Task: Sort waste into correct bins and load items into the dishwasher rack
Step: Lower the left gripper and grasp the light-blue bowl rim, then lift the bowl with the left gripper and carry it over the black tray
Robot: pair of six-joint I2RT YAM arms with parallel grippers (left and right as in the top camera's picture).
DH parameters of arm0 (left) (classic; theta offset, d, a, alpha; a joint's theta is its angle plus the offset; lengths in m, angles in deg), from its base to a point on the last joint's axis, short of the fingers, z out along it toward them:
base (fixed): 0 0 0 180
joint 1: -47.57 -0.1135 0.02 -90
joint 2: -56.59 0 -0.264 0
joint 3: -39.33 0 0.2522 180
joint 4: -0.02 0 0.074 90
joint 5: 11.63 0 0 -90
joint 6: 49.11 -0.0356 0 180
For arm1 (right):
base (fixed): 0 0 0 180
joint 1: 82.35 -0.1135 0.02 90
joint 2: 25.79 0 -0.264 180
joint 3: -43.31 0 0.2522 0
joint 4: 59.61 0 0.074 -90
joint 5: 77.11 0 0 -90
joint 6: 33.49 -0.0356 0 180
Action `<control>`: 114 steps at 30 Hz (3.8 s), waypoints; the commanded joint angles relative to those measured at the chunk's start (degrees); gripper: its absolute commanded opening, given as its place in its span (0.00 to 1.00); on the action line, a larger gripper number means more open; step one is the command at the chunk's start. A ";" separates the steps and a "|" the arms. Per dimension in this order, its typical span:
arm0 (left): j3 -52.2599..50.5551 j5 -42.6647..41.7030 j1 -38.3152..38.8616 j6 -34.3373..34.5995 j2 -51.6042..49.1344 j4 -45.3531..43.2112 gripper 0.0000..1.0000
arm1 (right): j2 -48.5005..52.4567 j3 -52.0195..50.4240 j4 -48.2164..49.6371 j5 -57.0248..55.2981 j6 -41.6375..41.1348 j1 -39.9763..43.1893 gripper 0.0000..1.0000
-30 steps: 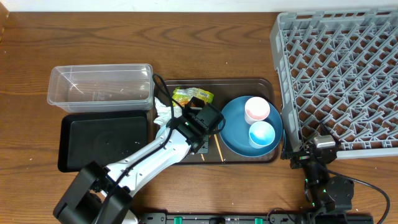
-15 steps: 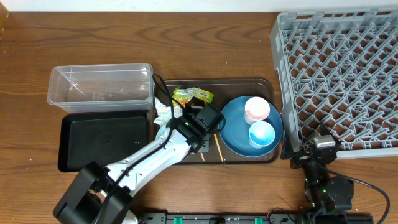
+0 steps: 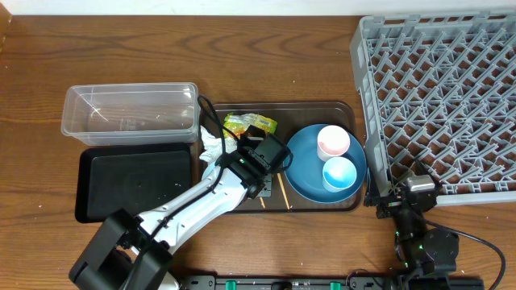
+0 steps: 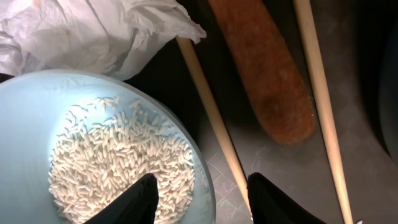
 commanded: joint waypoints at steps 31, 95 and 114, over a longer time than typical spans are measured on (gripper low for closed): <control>-0.22 1.40 0.07 0.24 -1.62 -0.31 0.45 | -0.17 -0.07 -0.22 -0.33 0.48 -0.63 0.99; 0.09 -17.92 -34.51 -12.15 27.61 7.93 0.06 | -0.17 -0.07 -0.22 -0.33 0.48 -0.63 0.99; -0.13 -46.75 -74.25 -24.92 20.15 7.41 0.06 | -0.17 -0.07 -0.22 -0.33 0.48 -0.63 0.99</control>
